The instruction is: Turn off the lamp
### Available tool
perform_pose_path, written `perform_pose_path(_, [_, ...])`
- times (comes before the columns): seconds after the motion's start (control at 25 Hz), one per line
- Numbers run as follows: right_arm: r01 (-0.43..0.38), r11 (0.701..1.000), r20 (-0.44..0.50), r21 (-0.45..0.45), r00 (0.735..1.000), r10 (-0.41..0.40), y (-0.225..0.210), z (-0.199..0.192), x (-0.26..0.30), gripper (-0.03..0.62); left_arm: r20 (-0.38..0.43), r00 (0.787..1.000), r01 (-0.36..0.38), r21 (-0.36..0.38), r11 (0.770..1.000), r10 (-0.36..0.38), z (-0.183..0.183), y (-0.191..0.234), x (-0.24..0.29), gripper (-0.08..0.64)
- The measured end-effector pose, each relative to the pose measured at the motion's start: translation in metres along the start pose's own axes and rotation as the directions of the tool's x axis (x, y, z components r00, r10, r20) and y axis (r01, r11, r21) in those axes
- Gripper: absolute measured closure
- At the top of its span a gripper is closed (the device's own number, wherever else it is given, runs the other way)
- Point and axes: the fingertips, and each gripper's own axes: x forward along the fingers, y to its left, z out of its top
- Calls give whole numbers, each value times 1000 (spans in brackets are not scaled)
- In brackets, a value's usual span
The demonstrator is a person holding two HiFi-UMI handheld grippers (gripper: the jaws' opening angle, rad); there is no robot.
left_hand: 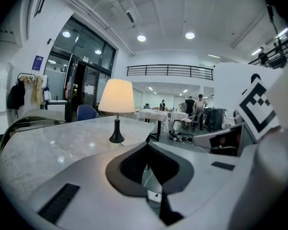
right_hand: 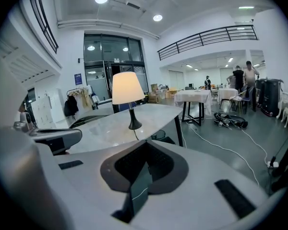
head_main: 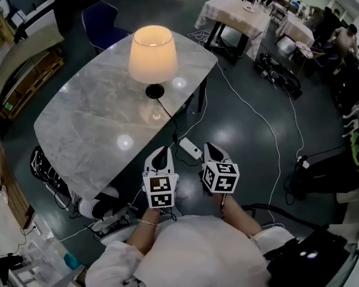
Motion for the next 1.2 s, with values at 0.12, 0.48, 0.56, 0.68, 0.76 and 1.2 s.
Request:
perform_pose_path(0.12, [2, 1000, -20, 5, 1000, -2, -2, -1, 13, 594, -23, 1000, -7, -12, 1000, 6, -4, 9, 14, 552])
perform_pose_path(0.48, [29, 999, -89, 29, 996, -26, -31, -19, 25, 594, -85, 996, -26, -39, 999, 23, -19, 8, 38, 552])
perform_pose_path(0.56, [21, 999, -96, 35, 995, -18, -38, -20, 29, 594, -99, 995, -37, -38, 999, 33, -22, 5, 42, 552])
perform_pose_path(0.68, [-6, 999, -108, 39, 994, 10, -50, -20, 40, 594, -112, 992, -69, -36, 997, 64, -23, -1, 51, 552])
perform_pose_path(0.76, [-34, 999, -118, 35, 992, 38, -57, -17, 50, 594, -121, 988, -101, -39, 994, 96, -22, -4, 59, 552])
perform_pose_path(1.2, [-189, 982, -208, 26, 959, 190, -60, -35, 94, 594, -144, 971, -205, -77, 976, 193, -21, -13, 102, 552])
